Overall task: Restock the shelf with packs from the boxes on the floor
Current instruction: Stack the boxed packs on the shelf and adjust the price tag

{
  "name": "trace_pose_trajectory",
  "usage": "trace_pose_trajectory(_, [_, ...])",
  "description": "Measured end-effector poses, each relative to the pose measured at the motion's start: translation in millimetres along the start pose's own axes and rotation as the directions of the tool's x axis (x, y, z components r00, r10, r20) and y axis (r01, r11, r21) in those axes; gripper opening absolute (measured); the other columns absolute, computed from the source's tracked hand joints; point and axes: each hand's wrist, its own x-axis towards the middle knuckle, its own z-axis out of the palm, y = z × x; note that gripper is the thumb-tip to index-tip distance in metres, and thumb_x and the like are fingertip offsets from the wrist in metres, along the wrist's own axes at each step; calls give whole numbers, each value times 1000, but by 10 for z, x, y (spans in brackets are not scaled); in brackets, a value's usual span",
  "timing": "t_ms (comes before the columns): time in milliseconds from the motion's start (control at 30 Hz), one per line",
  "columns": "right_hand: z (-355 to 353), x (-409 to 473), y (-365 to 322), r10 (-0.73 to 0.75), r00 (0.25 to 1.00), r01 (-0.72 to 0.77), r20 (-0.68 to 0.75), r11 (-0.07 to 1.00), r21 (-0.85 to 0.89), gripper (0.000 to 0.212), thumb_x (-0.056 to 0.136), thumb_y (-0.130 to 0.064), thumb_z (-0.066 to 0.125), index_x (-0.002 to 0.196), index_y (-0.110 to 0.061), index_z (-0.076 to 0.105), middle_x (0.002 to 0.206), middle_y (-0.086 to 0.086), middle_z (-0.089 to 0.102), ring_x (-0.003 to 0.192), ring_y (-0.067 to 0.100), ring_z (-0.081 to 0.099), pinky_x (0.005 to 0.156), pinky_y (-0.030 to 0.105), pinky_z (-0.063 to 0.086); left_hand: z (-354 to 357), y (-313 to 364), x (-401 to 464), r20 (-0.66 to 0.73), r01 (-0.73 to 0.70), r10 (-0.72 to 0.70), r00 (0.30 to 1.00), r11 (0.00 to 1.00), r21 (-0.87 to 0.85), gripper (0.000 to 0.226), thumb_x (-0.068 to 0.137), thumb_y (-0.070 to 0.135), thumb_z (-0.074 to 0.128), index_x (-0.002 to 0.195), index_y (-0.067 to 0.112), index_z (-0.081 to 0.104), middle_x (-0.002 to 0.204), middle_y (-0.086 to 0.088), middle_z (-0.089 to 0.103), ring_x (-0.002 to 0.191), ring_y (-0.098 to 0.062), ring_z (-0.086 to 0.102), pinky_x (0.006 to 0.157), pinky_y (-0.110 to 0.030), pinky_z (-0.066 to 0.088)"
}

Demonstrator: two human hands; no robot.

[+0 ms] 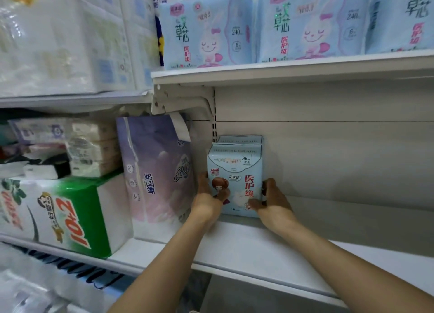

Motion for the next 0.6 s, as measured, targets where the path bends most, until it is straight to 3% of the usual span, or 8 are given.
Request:
trace_pose_trajectory(100, [15,25,6,10,1000,-10,-2,1000,-5,38,86,-23,68,107,-16,38,121,9,59,103,31,62,86,42,51,25,39,-19,-3,-27,27,1000,1000,1,48,86,8,69,109,38,40,118,-3,61,104,-27,64,87,-50,58])
trace_pose_trajectory(267, [3,36,-15,45,998,-45,33,999,-23,38,88,-23,67,109,-15,37,123,10,57,106,31,60,88,40,49,39,67,4,-18,-19,19,1000,1000,23,44,88,2,66,114,24,38,122,-8,58,109,-29,62,90,-46,56])
trace_pose_trajectory(367, [-13,-26,-32,85,996,-84,38,996,-18,49,85,-21,69,124,-16,39,129,10,52,111,31,58,94,42,48,-14,96,-37,21,16,-17,1000,999,30,49,88,5,69,120,28,39,120,-1,60,110,-27,62,94,-44,54])
trace_pose_trajectory(467, [-30,-165,-60,69,995,-70,-76,997,-11,58,85,-9,63,135,-16,33,133,11,40,118,32,52,96,44,47,-159,110,-122,-13,48,-49,999,999,-19,56,87,9,70,133,20,40,127,-3,61,113,-24,61,99,-44,51])
trace_pose_trajectory(600, [23,-428,-261,-2,966,45,-260,986,163,42,86,-2,57,121,-17,39,118,7,47,107,27,54,90,46,50,-464,182,-420,-74,63,-78,994,981,-181,45,91,12,67,130,15,44,117,-5,64,111,-24,63,98,-42,52])
